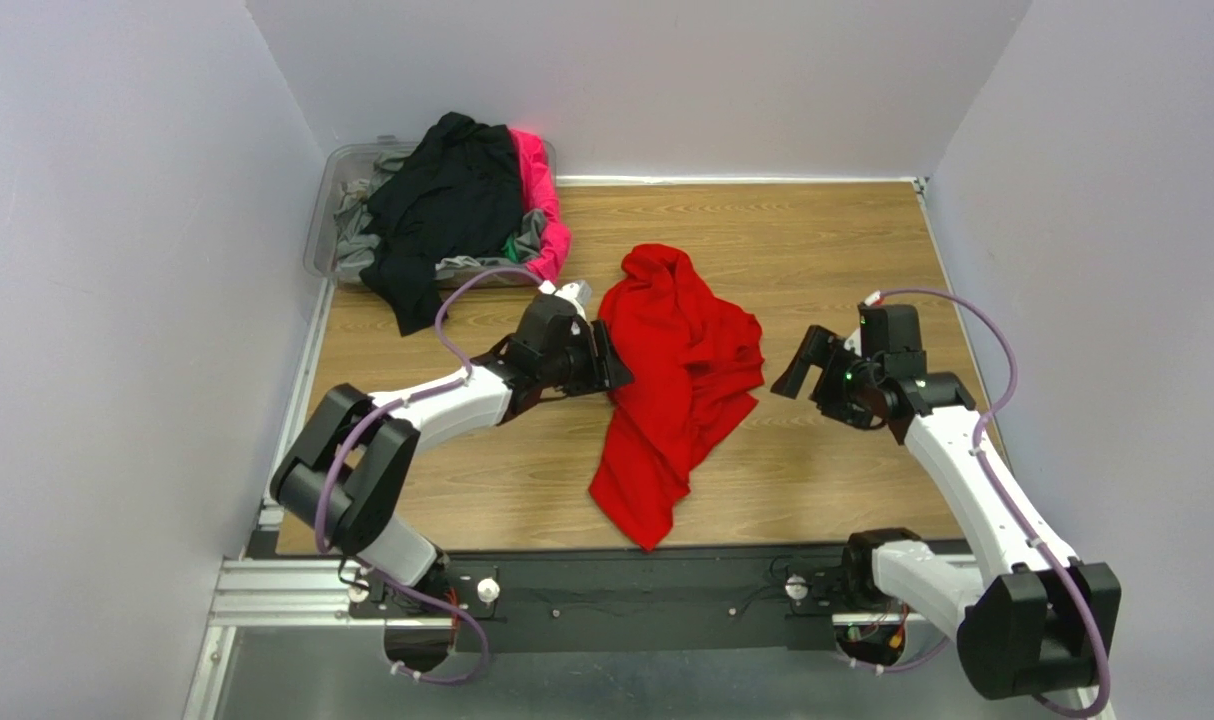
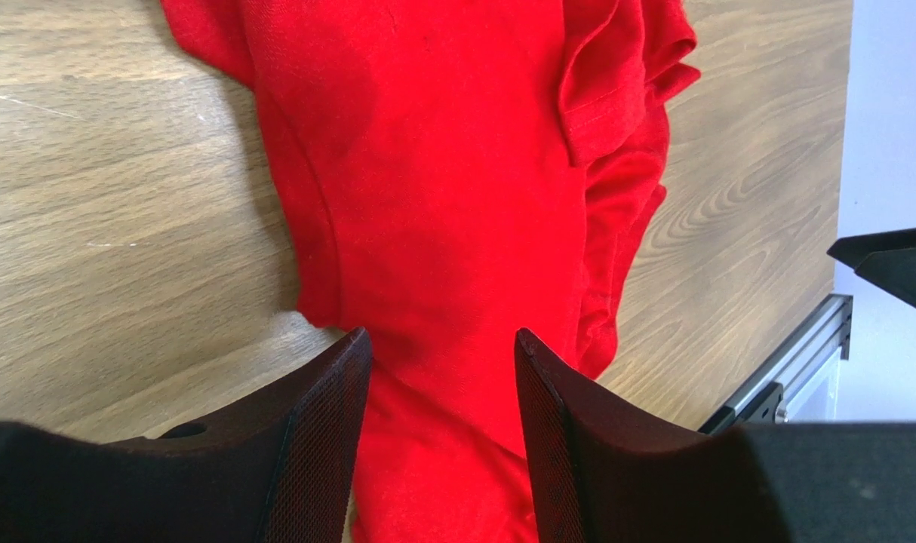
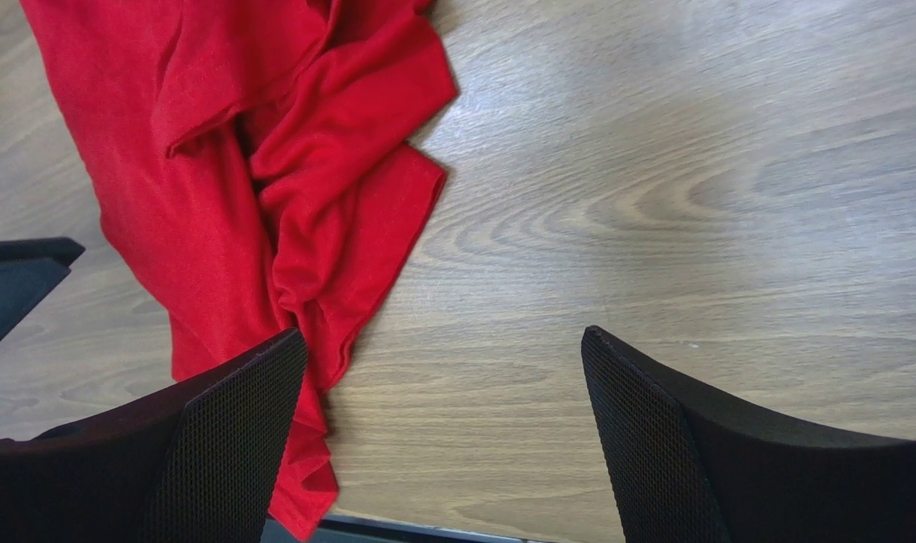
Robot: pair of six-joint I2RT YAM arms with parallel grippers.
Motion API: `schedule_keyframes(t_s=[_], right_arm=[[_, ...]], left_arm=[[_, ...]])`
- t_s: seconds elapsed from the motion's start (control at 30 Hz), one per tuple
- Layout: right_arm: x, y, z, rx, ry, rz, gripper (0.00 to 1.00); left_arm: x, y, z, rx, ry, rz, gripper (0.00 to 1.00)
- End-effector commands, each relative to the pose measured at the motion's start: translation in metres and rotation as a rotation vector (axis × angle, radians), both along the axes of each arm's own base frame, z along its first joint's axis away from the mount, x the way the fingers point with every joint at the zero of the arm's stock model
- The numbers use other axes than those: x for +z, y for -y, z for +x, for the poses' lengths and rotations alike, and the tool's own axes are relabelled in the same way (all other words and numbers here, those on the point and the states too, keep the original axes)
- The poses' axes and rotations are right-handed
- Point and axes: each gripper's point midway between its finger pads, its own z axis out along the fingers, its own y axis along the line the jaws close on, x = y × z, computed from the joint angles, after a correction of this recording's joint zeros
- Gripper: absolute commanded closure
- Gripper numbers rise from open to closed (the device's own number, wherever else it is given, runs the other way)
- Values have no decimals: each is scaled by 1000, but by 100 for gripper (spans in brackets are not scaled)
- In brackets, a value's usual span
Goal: Fold and stack the t-shirts
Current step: Flatten the tshirt out
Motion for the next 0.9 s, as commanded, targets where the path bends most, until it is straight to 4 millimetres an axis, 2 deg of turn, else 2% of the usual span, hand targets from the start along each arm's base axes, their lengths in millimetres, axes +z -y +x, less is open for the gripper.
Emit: schedule_keyframes(t_s=[0.0,0.13,0.37,0.53,0.57,0.6,0.7,0.73,0.87], right_arm=[[-10,-6,5,2,-12,-9,3],[-23,-11,6,14,-41,-10,3],[-44,-23,8,53,-96,-20,4],[-55,-38,12,89,-112,-29,4],[-59,-39,13,91,-124,-35,5],[-60,-40,16,92,-124,-38,6],[-65,-39,20,91,-134,-70,8],[-68,-38,23,85,-141,-80,10],[-74,-33,28,65,-140,-118,12]], left_arm=[[3,11,-1,-48,7,-14,43],[2,12,0,-55,0,-3,43],[34,33,12,-87,66,-35,45],[50,67,22,-168,80,-79,47],[61,79,26,-189,103,-92,48],[51,84,25,-205,80,-76,48],[60,99,36,-234,113,-60,48],[47,100,32,-245,77,-26,48],[42,104,36,-251,79,6,48]])
